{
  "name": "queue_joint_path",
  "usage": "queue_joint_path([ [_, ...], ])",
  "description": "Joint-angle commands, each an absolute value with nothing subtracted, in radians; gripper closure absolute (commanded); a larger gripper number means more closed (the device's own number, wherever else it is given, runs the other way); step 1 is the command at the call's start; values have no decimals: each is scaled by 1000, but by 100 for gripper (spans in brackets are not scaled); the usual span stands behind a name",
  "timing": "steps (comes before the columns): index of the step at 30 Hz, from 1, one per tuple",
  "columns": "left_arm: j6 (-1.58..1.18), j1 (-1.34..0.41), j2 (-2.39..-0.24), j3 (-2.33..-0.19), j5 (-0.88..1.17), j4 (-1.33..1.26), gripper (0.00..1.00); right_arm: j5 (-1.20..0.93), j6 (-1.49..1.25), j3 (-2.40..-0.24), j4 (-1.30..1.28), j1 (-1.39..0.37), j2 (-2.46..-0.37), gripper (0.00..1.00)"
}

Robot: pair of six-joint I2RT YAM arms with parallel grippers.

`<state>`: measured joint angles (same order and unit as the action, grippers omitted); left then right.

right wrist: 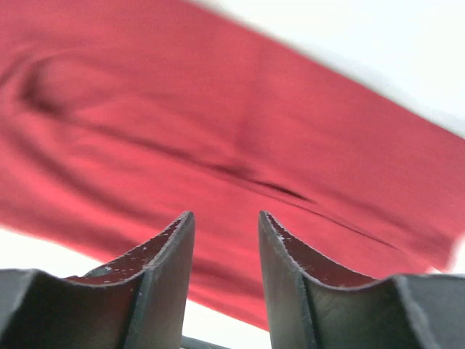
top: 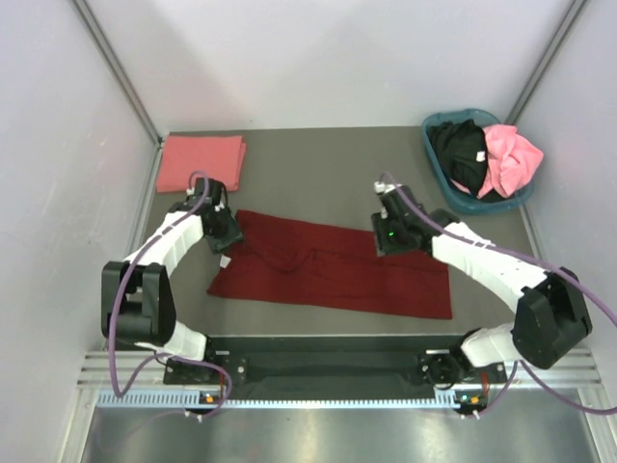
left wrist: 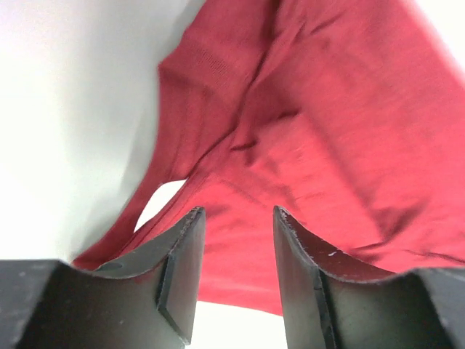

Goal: Fold and stack the t-shirts
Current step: Fold the tshirt

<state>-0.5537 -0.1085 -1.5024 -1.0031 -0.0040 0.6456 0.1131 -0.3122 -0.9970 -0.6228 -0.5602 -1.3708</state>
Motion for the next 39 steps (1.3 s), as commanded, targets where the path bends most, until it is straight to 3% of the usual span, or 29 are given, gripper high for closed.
queue_joint_path([
  [1,-583,-51,-1462,-967,168,494,52,133,-315,-1064,-491,-728,-1409,58],
  [5,-603,-6,-1477,-934,273,396,52,201,-247,-1158,-367,-947,-1511,54],
  [11,-584,44,-1520,-931,310,361,54,268,-65,-1207,-134,-1120,-1647,48],
  [17,-595,54,-1560,-936,379,321,55,173,46,-1166,78,-1147,-1693,48],
  [29,-615,54,-1629,-931,405,279,62,184,117,-1224,71,-1177,-1824,49],
  [39,-609,54,-1614,-943,354,319,79,232,118,-1207,92,-1195,-1882,50],
])
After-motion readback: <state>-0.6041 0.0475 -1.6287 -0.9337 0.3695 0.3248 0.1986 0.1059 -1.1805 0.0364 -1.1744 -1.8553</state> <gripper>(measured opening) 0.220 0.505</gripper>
